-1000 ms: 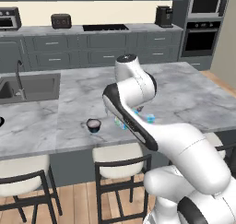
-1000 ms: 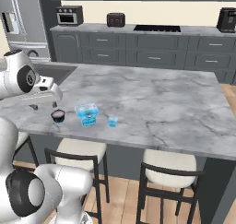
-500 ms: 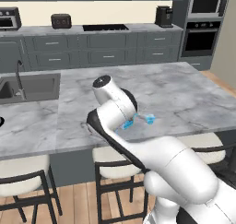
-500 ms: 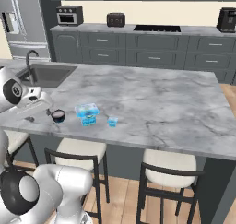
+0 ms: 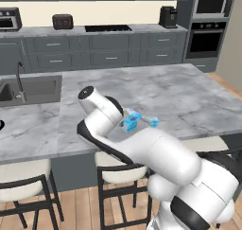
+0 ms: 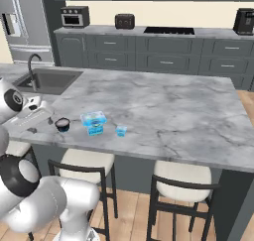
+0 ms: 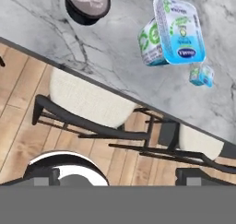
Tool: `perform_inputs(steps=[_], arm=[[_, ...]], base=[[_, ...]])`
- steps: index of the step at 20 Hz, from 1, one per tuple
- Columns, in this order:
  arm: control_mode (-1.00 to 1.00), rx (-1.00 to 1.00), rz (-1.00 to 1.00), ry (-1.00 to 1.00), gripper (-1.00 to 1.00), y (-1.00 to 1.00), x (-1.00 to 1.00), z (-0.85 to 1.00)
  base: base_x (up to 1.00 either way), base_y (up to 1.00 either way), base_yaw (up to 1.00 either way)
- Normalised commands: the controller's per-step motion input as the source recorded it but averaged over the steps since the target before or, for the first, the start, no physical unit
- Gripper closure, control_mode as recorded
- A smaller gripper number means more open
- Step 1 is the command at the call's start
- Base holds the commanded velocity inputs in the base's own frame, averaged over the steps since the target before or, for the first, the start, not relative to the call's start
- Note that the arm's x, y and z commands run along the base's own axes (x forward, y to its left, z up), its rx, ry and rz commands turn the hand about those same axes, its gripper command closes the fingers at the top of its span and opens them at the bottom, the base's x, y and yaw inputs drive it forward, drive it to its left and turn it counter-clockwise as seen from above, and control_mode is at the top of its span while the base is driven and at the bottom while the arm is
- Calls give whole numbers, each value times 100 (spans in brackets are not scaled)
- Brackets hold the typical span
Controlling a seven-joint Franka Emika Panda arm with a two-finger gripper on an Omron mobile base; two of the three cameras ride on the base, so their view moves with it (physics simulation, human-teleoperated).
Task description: Stack the yogurt containers by placing the smaller containers on top of the larger containers.
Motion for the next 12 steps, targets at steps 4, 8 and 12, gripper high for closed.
perform_inputs(steps=[4,8,12], arm=[[-100,0,1,0,-100,18,44,-16],[-100,0,4,0,-100,3,32,-15],[-100,0,6,0,-100,5,20,-19]], base=[[0,0,0],[0,0,0],[0,0,0]])
